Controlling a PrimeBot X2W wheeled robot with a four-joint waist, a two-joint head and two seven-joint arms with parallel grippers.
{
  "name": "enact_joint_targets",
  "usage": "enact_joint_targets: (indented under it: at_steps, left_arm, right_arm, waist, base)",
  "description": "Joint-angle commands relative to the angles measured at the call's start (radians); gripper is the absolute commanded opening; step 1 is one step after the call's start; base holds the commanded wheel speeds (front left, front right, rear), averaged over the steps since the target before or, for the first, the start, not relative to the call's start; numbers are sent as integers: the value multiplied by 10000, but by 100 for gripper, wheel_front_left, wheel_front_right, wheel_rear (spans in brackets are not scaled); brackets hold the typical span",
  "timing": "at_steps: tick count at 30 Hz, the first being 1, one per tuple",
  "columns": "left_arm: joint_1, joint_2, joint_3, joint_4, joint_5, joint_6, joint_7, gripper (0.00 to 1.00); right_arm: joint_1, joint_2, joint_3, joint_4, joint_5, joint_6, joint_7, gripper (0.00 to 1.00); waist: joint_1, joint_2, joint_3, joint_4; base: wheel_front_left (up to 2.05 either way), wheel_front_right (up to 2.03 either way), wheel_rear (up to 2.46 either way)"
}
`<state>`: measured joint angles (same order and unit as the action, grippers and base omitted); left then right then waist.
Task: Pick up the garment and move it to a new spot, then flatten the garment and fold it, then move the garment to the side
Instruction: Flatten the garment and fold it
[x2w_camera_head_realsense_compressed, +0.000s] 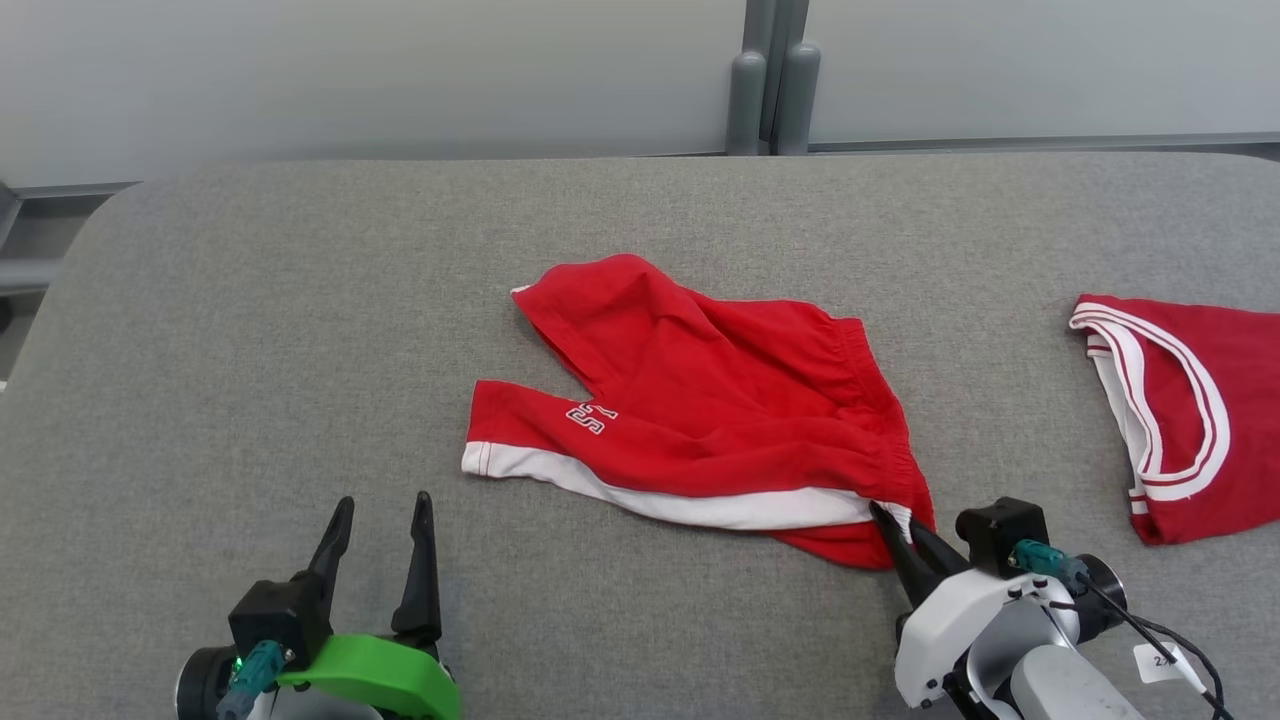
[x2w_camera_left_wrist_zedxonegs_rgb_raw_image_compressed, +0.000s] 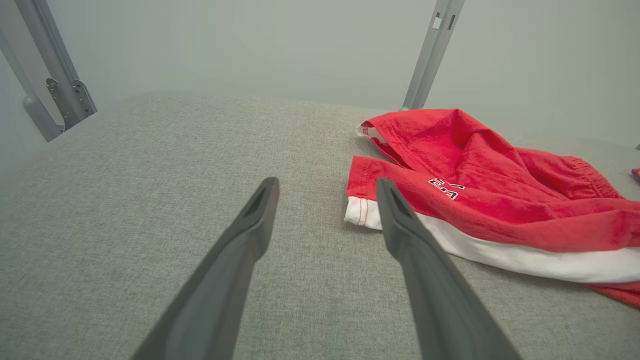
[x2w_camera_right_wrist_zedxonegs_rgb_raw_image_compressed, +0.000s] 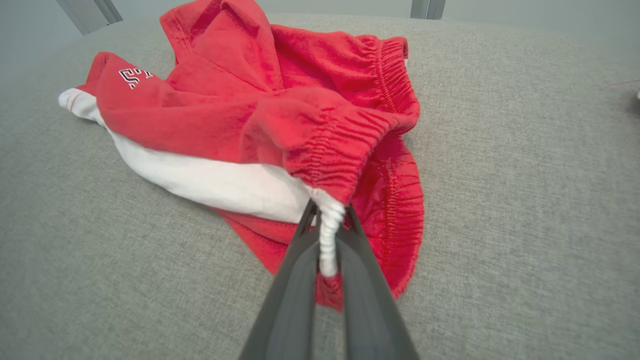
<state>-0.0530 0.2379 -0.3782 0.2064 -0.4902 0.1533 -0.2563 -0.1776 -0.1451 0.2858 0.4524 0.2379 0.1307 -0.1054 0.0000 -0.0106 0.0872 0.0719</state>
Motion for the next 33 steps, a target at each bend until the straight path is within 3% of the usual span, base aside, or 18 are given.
enact_joint_targets:
  at_steps: [1, 8, 17, 33]
  left_arm:
    - [-17, 24, -31, 78, -37, -65, 63, 100]
    - [-416, -209, -518, 674, -374, -772, 488, 100]
    - [-1767, -602, -1073, 2986, -396, -1583, 929, 100]
    - [-3526, -1221, -1087, 6287, -291, -2190, 11, 100]
  right_arm:
    - [-52, -88, 5, -20, 98, 0, -84, 0]
    - [-8, -226, -106, -276, 368, 0, -94, 0]
    - [-183, -336, -83, -362, 427, 0, 1, 0]
    - [-499, -261, 32, -269, 515, 0, -118, 0]
  waist:
    - [0, 106, -18, -31]
    - [0, 106, 7, -190]
    - [0, 106, 146, -343]
    - [0, 106, 430, -455]
  base:
    - [0, 0, 0]
    - [0, 0, 0]
    - [0, 0, 0]
    - [0, 0, 0]
